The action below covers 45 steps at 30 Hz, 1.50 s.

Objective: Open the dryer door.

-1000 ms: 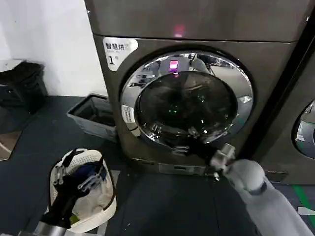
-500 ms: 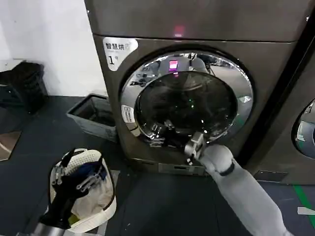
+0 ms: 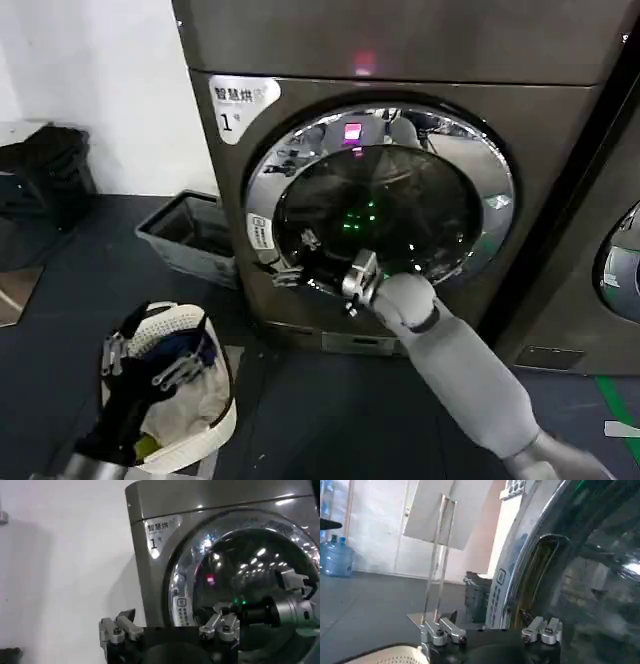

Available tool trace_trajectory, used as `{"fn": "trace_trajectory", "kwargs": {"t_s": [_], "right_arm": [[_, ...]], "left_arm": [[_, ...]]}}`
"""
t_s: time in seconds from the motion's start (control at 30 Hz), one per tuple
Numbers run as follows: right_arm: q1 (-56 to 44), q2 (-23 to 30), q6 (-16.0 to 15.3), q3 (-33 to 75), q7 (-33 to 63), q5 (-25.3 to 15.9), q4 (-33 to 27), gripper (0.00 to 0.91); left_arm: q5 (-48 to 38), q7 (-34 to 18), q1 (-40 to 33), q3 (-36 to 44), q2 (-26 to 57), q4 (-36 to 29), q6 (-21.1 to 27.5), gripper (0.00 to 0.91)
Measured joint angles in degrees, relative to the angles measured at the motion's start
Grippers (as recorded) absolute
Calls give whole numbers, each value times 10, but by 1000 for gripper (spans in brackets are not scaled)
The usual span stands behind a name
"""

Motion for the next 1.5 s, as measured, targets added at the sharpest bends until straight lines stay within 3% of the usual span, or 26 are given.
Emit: {"fn": "trace_trajectory", "kwargs": {"t_s": [0.47,0.97,1.2,1.5], "right_arm": [[-39,-47,-12,25,-108,22,49,907],[-117,-102,-8,81,-273,62,125,907],[-165,-129,17,117,-335,62,161,907],[-232,-158,44,175,-399,63,193,907]], "left_arm": [[-50,-11,-59,-55,44,57,64,907],[-174,28,-148,-129,139,155,94,907],[-250,26,-179,-106,192,199,107,907],[-372,43,-250,-35,282,279,90,907]]}}
